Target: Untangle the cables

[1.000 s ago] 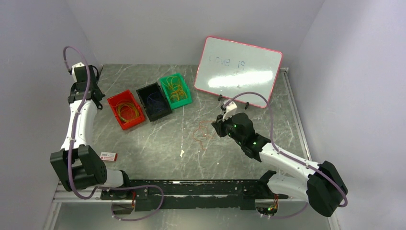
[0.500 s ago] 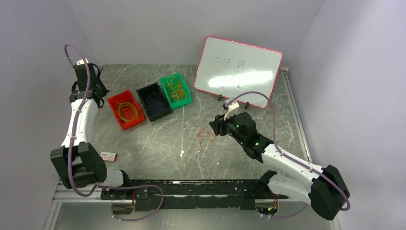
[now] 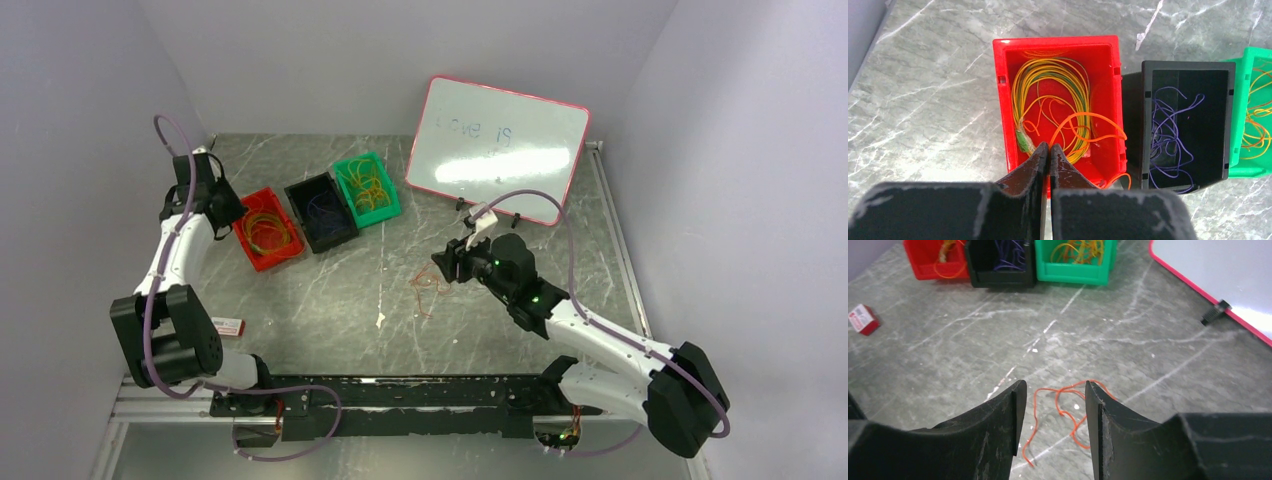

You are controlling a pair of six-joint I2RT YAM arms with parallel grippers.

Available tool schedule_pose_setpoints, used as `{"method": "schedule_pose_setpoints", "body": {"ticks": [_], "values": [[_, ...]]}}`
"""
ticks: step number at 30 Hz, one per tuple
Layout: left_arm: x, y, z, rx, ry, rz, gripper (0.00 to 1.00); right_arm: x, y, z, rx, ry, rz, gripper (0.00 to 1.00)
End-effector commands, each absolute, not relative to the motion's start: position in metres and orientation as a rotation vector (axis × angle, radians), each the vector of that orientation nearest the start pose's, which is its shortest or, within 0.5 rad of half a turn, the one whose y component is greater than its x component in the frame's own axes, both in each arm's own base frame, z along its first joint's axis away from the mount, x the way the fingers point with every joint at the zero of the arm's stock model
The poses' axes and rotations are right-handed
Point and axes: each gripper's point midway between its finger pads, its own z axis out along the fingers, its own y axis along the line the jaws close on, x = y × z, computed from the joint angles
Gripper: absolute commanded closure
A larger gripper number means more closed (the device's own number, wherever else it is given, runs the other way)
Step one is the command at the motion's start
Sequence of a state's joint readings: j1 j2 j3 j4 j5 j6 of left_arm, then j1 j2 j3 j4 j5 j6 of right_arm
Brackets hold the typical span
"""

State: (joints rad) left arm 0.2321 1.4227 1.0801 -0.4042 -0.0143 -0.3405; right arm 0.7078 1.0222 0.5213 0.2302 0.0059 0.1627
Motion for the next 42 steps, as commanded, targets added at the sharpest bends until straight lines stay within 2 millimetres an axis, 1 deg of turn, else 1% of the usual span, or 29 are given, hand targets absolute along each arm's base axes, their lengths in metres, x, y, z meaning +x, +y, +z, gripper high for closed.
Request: {"method": "schedule_pose_setpoints", "body": {"ticks": [1,4,6,8,12,13,17,20,22,25,28,30,33,35,36,37,39,42], "values": [[0.387,0.07,0.15,-0.65,2.206,-0.11,0.93,0.267,0.263,0.191,-0.553,1.724,0.738,0.49],[0.385,0.069,0.139,-0.657,2.234,-0.114,0.93,0.268,0.279,0.199,-0.594,1.706,0.798,0.46],[0.384,0.068,0.129,-0.662,2.253,-0.116,0.93,0.27,0.283,0.203,-0.591,1.696,0.814,0.45],[0.385,0.068,0.119,-0.669,2.278,-0.119,0.93,0.27,0.283,0.205,-0.577,1.689,0.821,0.45],[0.392,0.067,0.102,-0.677,2.322,-0.13,0.92,0.268,0.278,0.202,-0.558,1.697,0.811,0.44],[0.395,0.068,0.099,-0.68,2.327,-0.128,0.9,0.267,0.276,0.201,-0.554,1.701,0.806,0.44],[0.404,0.071,0.093,-0.685,2.337,-0.126,0.75,0.266,0.272,0.199,-0.553,1.71,0.79,0.44],[0.412,0.069,0.1,-0.669,2.319,-0.148,0.63,0.265,0.27,0.197,-0.558,1.715,0.779,0.44],[0.415,0.07,0.109,-0.662,2.3,-0.152,0.58,0.265,0.27,0.198,-0.56,1.716,0.776,0.44],[0.415,0.069,0.133,-0.634,2.252,-0.154,0.55,0.265,0.27,0.197,-0.556,1.714,0.78,0.44],[0.409,0.068,0.156,-0.597,2.215,-0.151,0.54,0.267,0.274,0.2,-0.54,1.703,0.803,0.44],[0.401,0.062,0.169,-0.556,2.192,-0.167,0.53,0.269,0.28,0.204,-0.525,1.689,0.837,0.44],[0.384,0.042,0.173,-0.451,2.204,-0.174,0.5,0.273,0.289,0.209,-0.505,1.674,0.879,0.44],[0.371,0.026,0.172,-0.384,2.229,-0.164,0.47,0.276,0.292,0.207,-0.497,1.681,0.89,0.44],[0.363,0.009,0.168,-0.324,2.258,-0.176,0.46,0.277,0.293,0.205,-0.492,1.685,0.894,0.44],[0.356,-0.001,0.165,-0.29,2.278,-0.181,0.45,0.277,0.294,0.203,-0.491,1.689,0.897,0.44],[0.344,-0.017,0.157,-0.236,2.321,-0.178,0.42,0.277,0.296,0.199,-0.488,1.699,0.907,0.44],[0.329,-0.032,0.139,-0.157,2.389,-0.118,0.38,0.275,0.296,0.195,-0.484,1.709,0.917,0.44]]}}
